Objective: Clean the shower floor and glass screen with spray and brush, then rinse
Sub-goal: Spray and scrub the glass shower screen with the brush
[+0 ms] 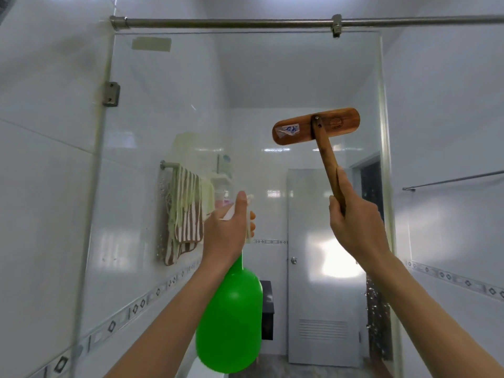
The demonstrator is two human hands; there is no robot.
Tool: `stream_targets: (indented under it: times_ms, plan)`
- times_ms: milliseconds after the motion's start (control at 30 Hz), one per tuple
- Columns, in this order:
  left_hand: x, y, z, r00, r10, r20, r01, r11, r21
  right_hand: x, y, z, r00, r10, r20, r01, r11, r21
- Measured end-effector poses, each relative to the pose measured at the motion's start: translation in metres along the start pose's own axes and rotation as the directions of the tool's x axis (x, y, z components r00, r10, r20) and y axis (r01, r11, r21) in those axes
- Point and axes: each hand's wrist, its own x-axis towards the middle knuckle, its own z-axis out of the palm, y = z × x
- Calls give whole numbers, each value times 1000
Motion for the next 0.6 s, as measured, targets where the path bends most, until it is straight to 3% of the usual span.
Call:
stream_targets:
  times_ms: [100,300,600]
  plan:
    - [-4,4,16,997,-18,71,18,1000,-7,4,8,-7,1000,14,1,-14,1000,-5]
    - [-5,9,32,998,-27,63,28,999,-23,2,14,-21,999,22,24,-22,1000,18]
    - [23,16,-13,992,-31,-123,42,995,91,2,11,-17,997,0,81,-2,1000,17]
